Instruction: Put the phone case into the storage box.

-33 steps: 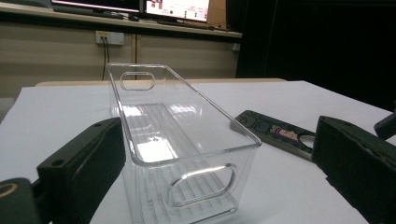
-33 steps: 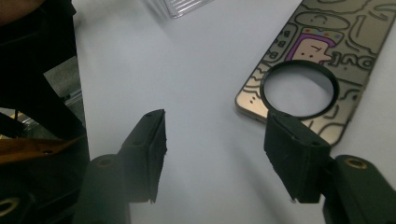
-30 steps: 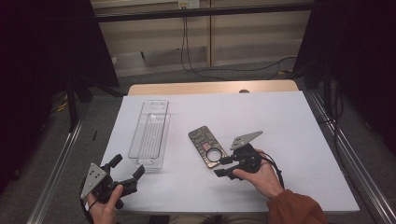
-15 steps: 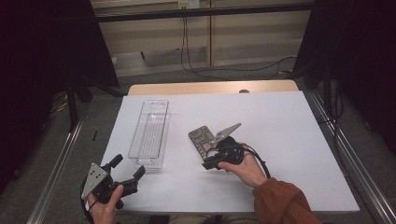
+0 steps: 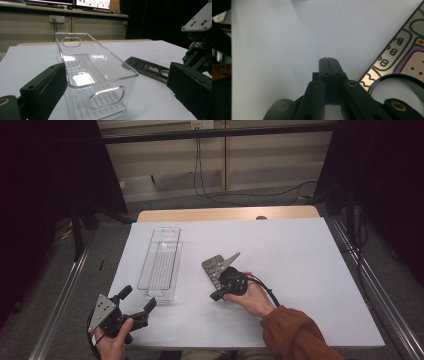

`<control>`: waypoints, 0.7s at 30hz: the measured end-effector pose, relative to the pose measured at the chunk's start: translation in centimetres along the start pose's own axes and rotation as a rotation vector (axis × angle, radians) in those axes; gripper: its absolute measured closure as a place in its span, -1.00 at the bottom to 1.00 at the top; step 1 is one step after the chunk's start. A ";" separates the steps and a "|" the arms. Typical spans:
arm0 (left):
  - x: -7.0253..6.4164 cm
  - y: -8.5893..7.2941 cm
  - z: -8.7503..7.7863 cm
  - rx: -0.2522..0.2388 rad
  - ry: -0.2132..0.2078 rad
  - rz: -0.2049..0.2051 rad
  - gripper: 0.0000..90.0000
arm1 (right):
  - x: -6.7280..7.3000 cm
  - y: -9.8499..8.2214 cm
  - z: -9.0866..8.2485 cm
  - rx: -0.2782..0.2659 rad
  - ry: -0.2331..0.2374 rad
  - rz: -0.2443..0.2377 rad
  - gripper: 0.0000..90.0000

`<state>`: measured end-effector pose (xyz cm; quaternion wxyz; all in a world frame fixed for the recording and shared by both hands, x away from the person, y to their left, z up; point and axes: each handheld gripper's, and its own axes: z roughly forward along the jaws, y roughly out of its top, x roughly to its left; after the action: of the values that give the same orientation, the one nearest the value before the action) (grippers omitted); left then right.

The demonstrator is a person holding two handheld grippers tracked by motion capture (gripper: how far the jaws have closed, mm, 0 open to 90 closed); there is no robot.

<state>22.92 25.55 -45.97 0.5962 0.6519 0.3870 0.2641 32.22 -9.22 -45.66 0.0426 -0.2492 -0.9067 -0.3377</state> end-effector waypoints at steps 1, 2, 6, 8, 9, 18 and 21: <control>0.0 0.0 0.0 0.001 0.004 0.003 -0.93 | 0.0 0.0 0.2 0.016 -0.009 -0.005 1.00; 0.0 0.0 0.0 0.003 0.001 0.005 -0.93 | 0.0 0.0 0.4 0.020 -0.008 0.001 1.00; 0.1 0.0 0.0 0.006 -0.001 0.008 -0.93 | -0.1 -0.2 0.9 0.035 -0.012 -0.003 1.00; 0.0 0.0 0.0 -0.001 0.002 -0.003 -0.93 | -0.2 -0.1 1.2 0.035 -0.014 0.006 1.00; 0.0 0.0 0.0 0.001 0.000 0.001 -0.93 | -0.2 -0.2 1.4 0.035 -0.013 0.008 1.00; 0.0 0.0 0.0 -0.002 -0.002 -0.001 -0.93 | -0.5 -0.3 1.3 0.043 -0.023 0.008 1.00; 0.1 0.0 0.0 -0.001 -0.001 0.000 -0.93 | -0.7 -0.4 1.1 0.051 -0.027 0.015 1.00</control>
<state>22.93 25.63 -45.96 0.5967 0.6519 0.3865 0.2638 32.73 -9.06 -46.86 0.0393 -0.2594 -0.9136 -0.3107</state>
